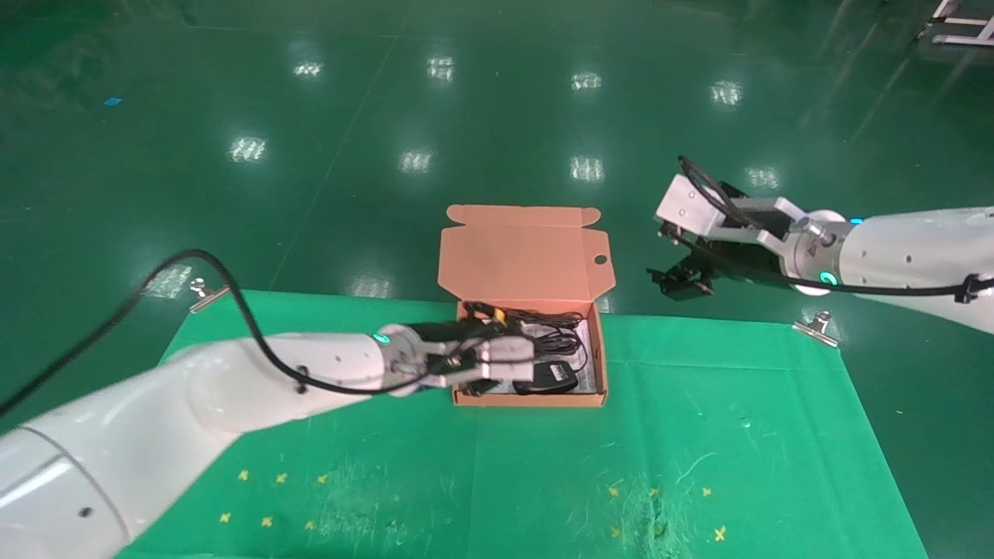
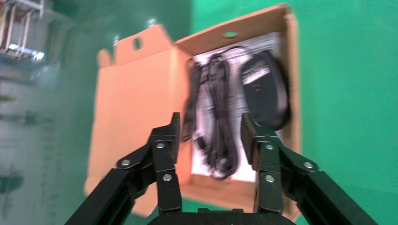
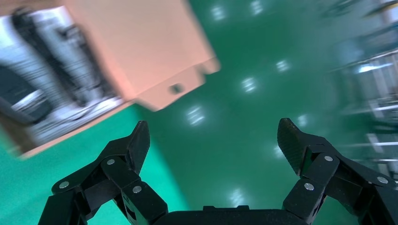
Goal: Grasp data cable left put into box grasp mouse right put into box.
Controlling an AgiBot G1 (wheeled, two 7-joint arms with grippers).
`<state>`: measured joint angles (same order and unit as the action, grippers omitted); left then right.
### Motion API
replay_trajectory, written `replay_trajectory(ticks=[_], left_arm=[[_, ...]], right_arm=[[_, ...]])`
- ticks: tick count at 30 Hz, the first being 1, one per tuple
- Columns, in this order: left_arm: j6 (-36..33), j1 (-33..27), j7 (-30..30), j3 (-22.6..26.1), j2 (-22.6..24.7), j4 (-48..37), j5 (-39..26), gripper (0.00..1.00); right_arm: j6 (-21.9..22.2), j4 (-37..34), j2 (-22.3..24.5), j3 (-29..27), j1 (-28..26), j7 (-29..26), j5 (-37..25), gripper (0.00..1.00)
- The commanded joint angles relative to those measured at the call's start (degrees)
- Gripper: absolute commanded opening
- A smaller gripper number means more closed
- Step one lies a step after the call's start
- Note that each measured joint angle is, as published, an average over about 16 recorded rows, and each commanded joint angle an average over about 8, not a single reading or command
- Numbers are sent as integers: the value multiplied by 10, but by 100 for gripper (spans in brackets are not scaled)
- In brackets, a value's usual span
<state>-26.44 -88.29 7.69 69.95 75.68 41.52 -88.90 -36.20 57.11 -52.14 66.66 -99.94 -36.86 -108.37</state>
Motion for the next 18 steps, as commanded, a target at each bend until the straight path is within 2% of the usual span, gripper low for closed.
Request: replay_trajectory(ticks=[1, 6, 10, 18], left_arm=[[2, -6, -14, -2, -7, 5, 1, 100], [7, -38, -41, -6, -13, 4, -7, 100], [-7, -40, -52, -19, -22, 10, 3, 100], [-80, -3, -70, -84, -70, 49, 62, 100]], right_arm=[[6, -1, 0, -3, -5, 1, -3, 100], [10, 1, -1, -1, -27, 17, -26, 100], [3, 4, 0, -2, -32, 27, -31, 100], [-51, 22, 19, -55, 11, 55, 40, 100]])
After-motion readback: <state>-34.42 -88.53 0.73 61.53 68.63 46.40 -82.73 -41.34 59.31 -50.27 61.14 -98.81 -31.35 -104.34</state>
